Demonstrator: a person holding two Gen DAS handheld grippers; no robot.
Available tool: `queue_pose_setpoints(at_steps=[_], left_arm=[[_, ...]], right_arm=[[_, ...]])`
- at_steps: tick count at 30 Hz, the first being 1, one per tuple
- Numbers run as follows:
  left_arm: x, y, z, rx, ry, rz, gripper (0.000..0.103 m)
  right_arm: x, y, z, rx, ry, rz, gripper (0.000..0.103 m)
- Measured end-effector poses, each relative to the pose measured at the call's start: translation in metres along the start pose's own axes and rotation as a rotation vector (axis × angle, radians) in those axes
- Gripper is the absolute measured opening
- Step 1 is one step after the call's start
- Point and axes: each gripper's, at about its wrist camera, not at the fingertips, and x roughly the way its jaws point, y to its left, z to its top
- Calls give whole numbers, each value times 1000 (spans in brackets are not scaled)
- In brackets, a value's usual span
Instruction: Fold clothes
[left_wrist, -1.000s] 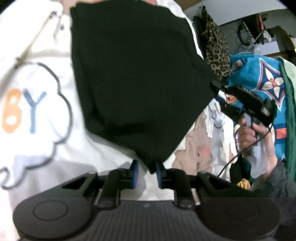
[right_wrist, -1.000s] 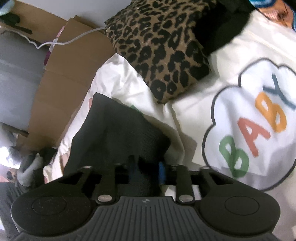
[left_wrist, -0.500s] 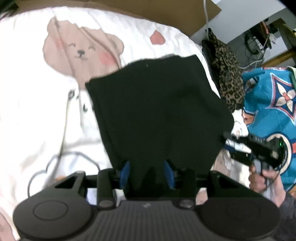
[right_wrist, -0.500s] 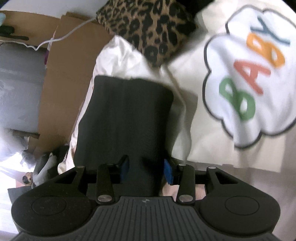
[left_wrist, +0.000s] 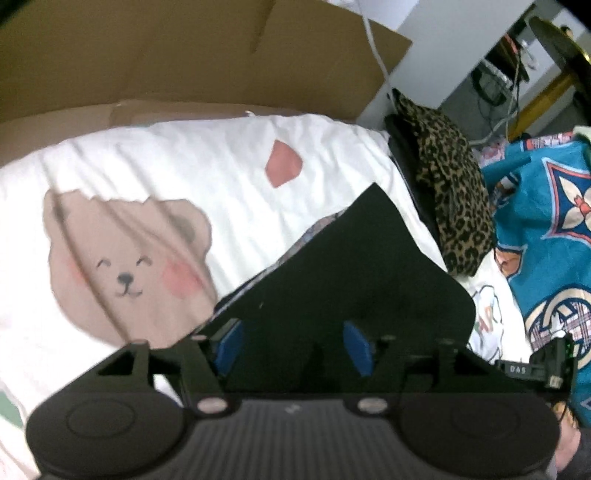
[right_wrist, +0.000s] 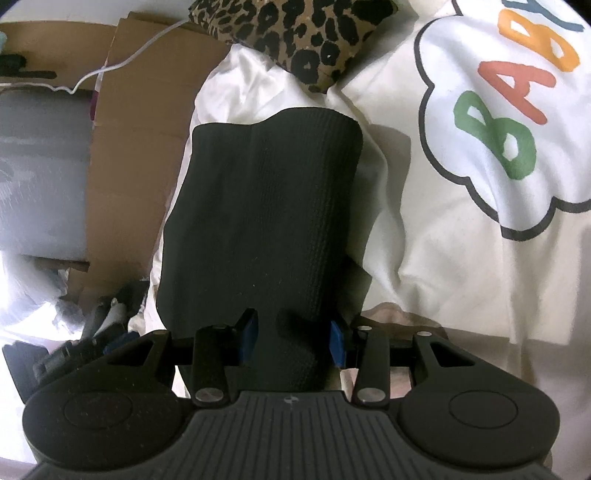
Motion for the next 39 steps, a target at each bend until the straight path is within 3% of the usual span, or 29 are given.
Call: queue_pose_setpoints(at_steps=[5,7,12,21,23,26,32,39], left_arm=[[40,-32,42,6,61,12,67],[41,-26,43,22,62,-3,73],[69,-43,48,120,60,1,74],[135,-69,75,17,102,1,74],[158,-82,83,-28,107,-19,74],[195,-105,93,-70,118,-20,78],[186,-83,82,-37,110,-29,76],[225,-116,98,-82,136,-56,71]], right_arm=[[3,-2,0,12,-4,12,42],[6,-1,2,11,-2,10,42],[15,2,6,9,6,8,42],[28,6,11,7,18,8,41],[29,7,11,0,18,1,25],[29,11,13,-8,19,1,11],[24,13,17,-3,23,30,9],[16,13,19,-7,15,25,8]])
